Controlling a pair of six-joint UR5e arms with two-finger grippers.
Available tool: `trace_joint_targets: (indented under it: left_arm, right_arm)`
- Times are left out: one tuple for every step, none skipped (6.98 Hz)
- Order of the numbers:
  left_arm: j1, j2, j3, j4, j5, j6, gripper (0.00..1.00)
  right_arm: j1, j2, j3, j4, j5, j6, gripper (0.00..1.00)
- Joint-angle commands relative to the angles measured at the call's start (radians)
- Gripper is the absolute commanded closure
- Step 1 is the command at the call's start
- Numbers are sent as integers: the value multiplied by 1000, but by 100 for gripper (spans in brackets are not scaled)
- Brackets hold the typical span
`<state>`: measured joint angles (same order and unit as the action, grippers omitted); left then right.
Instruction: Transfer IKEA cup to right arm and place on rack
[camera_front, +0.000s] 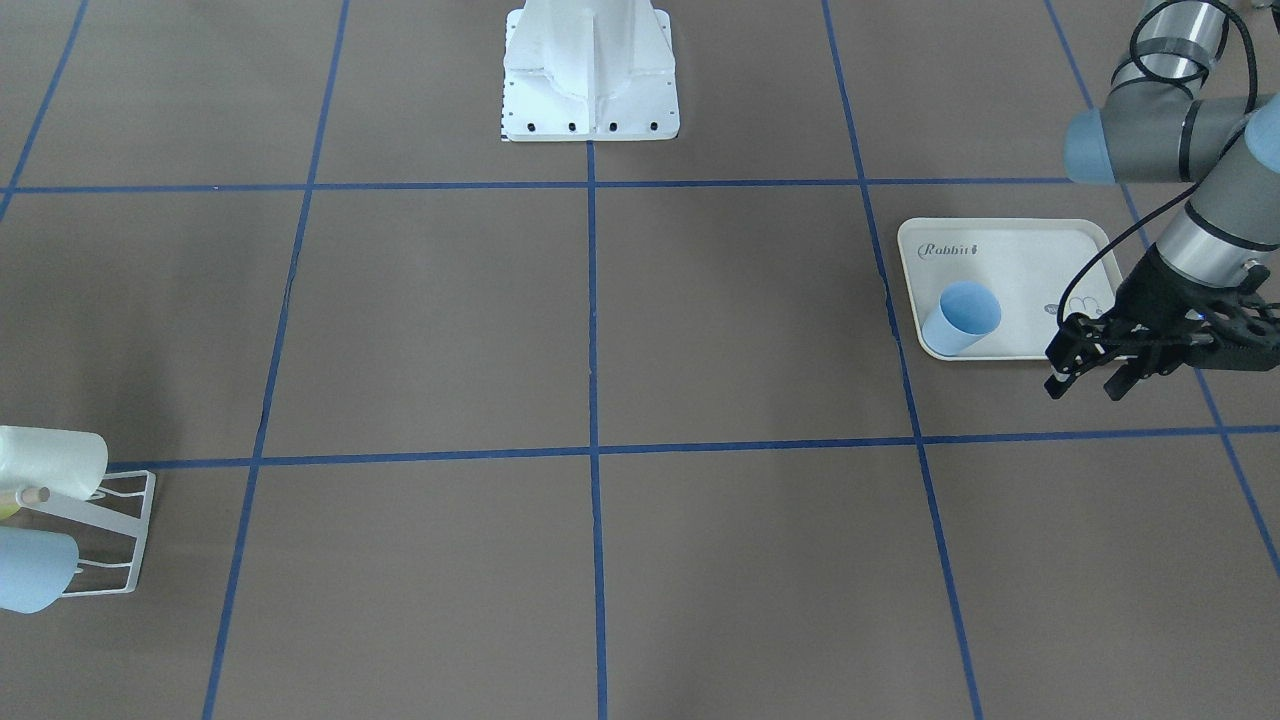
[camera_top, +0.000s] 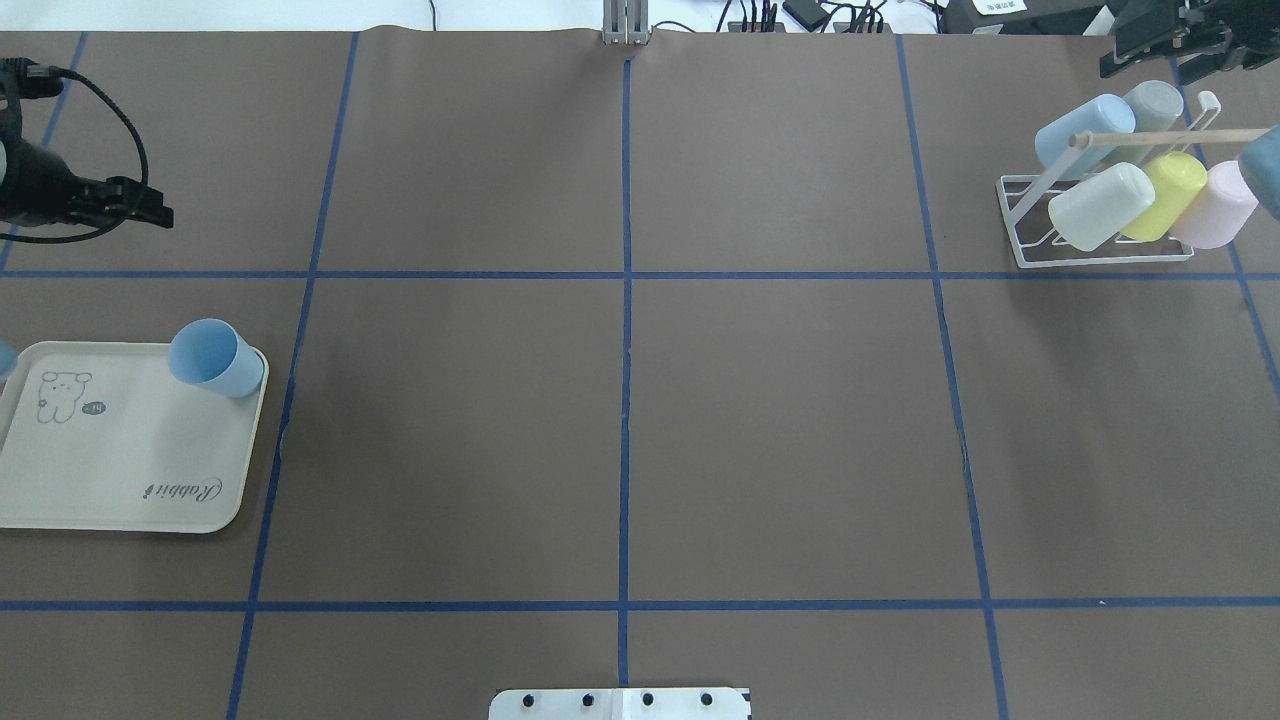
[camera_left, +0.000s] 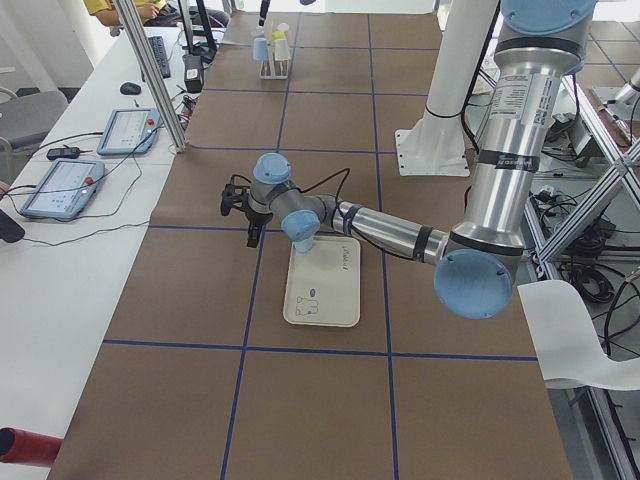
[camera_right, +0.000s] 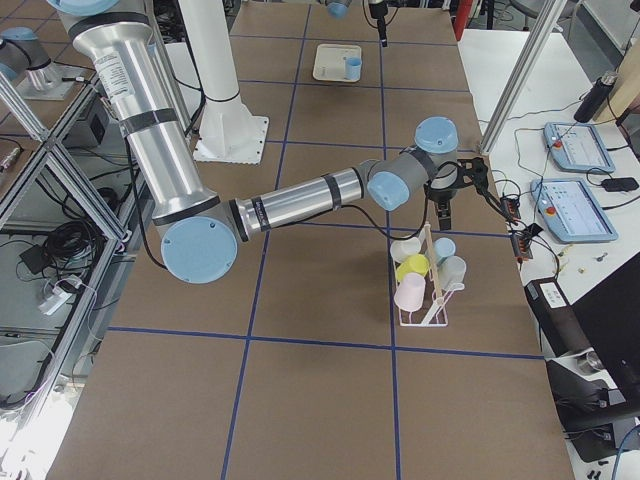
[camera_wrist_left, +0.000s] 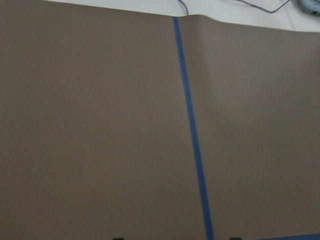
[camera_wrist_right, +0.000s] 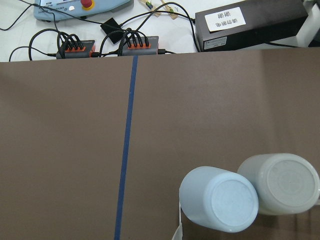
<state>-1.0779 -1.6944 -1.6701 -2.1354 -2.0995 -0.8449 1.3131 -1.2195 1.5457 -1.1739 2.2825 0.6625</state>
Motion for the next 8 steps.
trace_joint_targets:
  left_arm:
    - [21,97,-77,34,-74,6,18]
    - [65,110,-85,31,-89,4,17]
    - [113,110,-85,31,-86,3,16]
    - [134,110,-83,28,-88,3,15]
    - [165,110,-82,26,-83,4,13]
    - [180,111,-74,25,-82,3,21]
    - [184,111,-68,25,-82,9,84]
    - [194,111,-69,26,-82,4,100]
  right_arm:
    - [0,-38,33,5,11,0,0]
    - [0,-54,42,8,12,2,0]
    - [0,-70,51,11,14,2,0]
    - [0,-77,51,11,12,2,0]
    - [0,-84,53,13,12,0,0]
    - [0,-92,53,13,11,0,0]
    - [0,-97,54,13,11,0,0]
    - [0,-104,56,14,11,0,0]
